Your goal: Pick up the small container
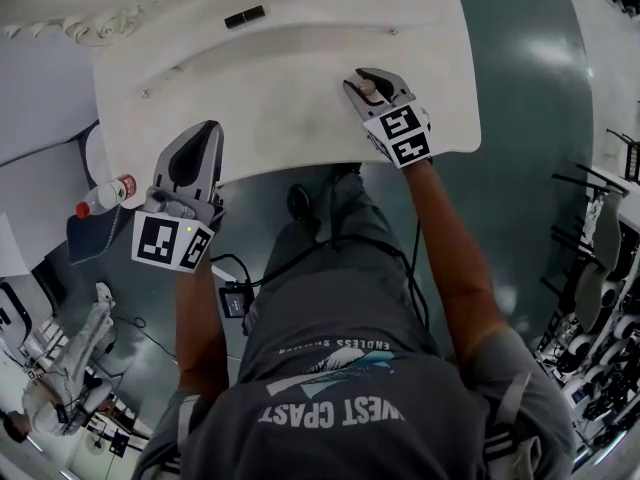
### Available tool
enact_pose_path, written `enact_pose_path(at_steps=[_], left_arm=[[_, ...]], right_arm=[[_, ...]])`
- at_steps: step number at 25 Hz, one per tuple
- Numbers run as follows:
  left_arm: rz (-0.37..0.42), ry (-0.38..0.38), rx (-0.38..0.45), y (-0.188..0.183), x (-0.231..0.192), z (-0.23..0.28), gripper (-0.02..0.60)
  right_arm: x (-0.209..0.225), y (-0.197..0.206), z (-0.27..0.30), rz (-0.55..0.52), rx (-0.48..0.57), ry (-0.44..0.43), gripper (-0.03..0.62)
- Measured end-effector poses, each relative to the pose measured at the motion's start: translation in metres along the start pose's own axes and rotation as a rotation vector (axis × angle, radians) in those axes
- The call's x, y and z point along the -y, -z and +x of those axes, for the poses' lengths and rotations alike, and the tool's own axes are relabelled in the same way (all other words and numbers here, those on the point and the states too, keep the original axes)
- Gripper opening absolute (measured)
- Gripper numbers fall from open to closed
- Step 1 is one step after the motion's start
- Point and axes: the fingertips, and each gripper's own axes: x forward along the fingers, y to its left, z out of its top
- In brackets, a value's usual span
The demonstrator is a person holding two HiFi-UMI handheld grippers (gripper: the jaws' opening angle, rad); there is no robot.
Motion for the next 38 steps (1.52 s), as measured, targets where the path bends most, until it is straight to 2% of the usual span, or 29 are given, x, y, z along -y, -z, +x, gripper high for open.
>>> enact_pose_path(at_steps=[6,19,27,38], left_arm=[[0.005,-0.004,0.015,-0.005,-0.006,-0.009,0.017],[0.033,-0.013,0.061,-0.027,-0.017,-0.028,0.017],[0.081,-0.022,0.098,-0.046,-0.025,-0.036,0.017],[0.137,-0.018,0.167,-0.061,-0.043,-0.067,0.017]], right_arm=[[0.004,-0.002,-0.005,0.04,0.001,0.051,0.135],[0.003,-0.044,-0.043,0.05,0.051,0.099,0.135],[0.015,-0.085,-0.077,0.027,0.101,0.126,0.136],[-0.001,-0.147,-0.118,-0.001,0.165,0.172,0.136]])
